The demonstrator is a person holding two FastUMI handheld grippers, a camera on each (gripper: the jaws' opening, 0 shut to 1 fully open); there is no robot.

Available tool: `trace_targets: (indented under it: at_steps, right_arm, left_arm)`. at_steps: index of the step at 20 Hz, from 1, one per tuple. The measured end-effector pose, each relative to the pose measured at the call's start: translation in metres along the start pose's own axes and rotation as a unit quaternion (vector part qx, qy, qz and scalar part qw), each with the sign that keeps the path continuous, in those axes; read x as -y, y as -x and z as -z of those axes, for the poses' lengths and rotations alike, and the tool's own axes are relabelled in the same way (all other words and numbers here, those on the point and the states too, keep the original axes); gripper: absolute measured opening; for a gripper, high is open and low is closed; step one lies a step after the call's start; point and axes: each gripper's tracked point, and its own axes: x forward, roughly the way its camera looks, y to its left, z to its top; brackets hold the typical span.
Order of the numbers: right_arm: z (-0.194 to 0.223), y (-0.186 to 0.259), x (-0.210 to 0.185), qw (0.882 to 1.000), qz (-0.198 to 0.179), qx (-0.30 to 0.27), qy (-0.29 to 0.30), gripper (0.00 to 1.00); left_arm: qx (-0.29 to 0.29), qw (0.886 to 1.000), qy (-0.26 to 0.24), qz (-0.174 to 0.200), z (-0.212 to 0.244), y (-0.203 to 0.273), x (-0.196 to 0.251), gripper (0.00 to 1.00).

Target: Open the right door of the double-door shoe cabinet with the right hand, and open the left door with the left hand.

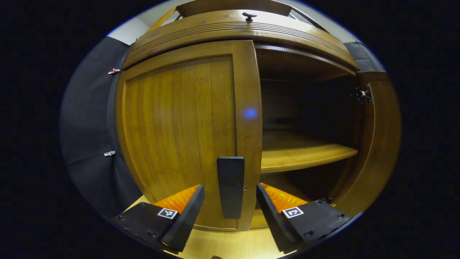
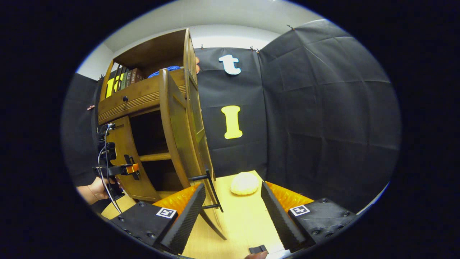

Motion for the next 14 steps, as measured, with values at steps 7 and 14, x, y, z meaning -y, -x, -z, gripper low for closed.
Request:
trace_targets:
  at_steps: [7,14]
  right_arm:
    - [-0.009,0.017,-0.013,0.998,0.007,0.024,0.054,1.0]
    - [-0.015,0.022,-0.052,0.997,-0.017,0.044,0.065,1.0]
  left_arm:
    - [-0.011,1.0,0.009,0.013,0.007,-0.006,-0.009,0.37]
    - [-0.007,1.0,0.014,0.02,0.0,0.001,-0.007,0.33]
